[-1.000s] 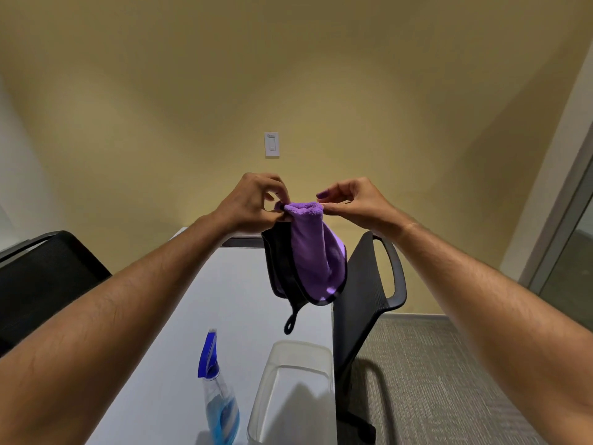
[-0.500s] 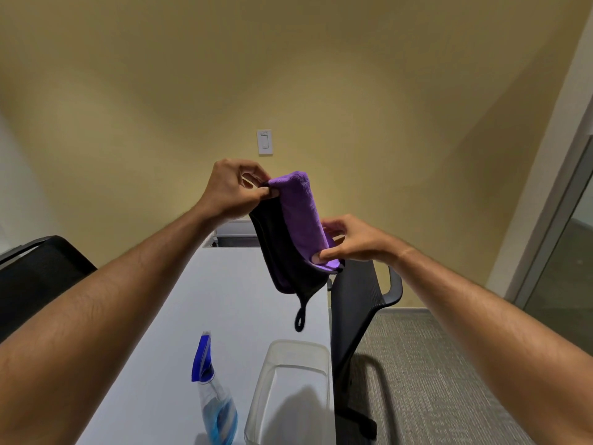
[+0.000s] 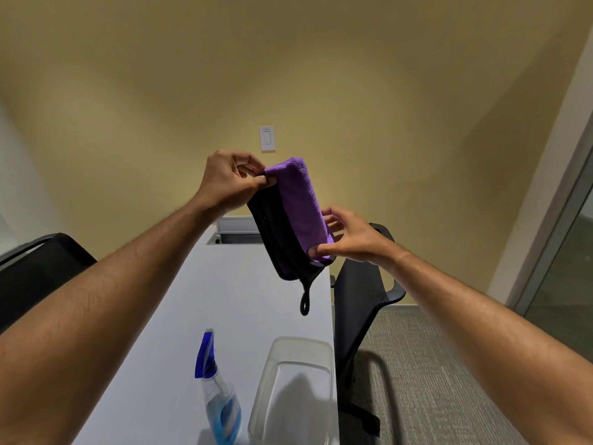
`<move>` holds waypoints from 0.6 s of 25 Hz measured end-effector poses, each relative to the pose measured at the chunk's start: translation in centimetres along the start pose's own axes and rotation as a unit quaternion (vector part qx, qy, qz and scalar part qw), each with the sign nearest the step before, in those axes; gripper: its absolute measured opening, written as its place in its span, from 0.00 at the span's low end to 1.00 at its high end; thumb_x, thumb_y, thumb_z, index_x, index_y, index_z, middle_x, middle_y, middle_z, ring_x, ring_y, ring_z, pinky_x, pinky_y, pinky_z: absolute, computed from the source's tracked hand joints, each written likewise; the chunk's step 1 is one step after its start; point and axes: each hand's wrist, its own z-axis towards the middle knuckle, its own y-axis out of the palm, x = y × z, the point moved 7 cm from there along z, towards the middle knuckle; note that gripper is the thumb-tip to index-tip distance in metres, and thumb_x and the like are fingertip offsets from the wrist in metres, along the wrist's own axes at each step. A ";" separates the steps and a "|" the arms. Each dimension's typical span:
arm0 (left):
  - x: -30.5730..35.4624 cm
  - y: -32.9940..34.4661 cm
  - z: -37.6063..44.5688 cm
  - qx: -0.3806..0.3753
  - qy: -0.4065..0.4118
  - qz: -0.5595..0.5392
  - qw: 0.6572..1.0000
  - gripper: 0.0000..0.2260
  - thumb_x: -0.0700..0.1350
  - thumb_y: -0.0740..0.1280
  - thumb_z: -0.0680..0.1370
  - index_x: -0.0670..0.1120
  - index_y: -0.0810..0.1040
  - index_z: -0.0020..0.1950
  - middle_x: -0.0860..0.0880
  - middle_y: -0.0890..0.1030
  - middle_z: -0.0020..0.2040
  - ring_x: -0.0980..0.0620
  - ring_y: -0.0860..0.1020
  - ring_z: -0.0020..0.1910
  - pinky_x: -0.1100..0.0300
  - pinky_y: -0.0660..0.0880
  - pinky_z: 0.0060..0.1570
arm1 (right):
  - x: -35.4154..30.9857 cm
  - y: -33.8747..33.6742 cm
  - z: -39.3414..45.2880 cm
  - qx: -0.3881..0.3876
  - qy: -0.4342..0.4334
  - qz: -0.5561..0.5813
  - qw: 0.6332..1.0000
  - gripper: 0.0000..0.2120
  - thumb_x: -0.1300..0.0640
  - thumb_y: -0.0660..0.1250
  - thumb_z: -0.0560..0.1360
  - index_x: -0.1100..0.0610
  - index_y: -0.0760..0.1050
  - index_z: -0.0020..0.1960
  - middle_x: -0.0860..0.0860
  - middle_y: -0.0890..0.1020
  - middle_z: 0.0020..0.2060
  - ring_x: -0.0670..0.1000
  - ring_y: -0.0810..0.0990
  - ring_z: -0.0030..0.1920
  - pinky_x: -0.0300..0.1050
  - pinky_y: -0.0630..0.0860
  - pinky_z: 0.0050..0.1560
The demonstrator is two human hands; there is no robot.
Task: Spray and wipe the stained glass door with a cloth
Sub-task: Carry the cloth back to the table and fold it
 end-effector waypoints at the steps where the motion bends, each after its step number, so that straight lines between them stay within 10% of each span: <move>1: -0.1 0.1 0.0 0.001 -0.003 -0.008 1.000 0.08 0.44 0.78 0.67 0.56 0.81 0.35 0.56 0.83 0.36 0.64 0.78 0.33 0.65 0.75 0.39 | 0.3 0.3 -0.1 -0.009 0.006 0.011 1.000 0.32 0.49 0.83 0.61 0.47 0.73 0.61 0.46 0.80 0.53 0.47 0.80 0.53 0.37 0.79 0.46; 8: -2.7 -0.6 -0.2 0.000 -0.037 -0.041 0.998 0.07 0.43 0.78 0.68 0.54 0.82 0.38 0.55 0.84 0.37 0.60 0.80 0.35 0.68 0.76 0.39 | 0.6 -0.1 0.1 0.009 0.016 0.030 0.999 0.20 0.53 0.83 0.61 0.52 0.80 0.50 0.52 0.87 0.42 0.52 0.85 0.42 0.49 0.82 0.45; 15: -6.8 0.0 -2.7 -0.138 -0.099 0.006 0.985 0.12 0.35 0.79 0.66 0.48 0.83 0.44 0.51 0.85 0.41 0.58 0.82 0.39 0.62 0.76 0.46 | -0.9 -2.3 0.7 -0.022 0.036 -0.107 0.993 0.12 0.56 0.80 0.61 0.52 0.84 0.43 0.48 0.86 0.36 0.42 0.79 0.34 0.38 0.75 0.37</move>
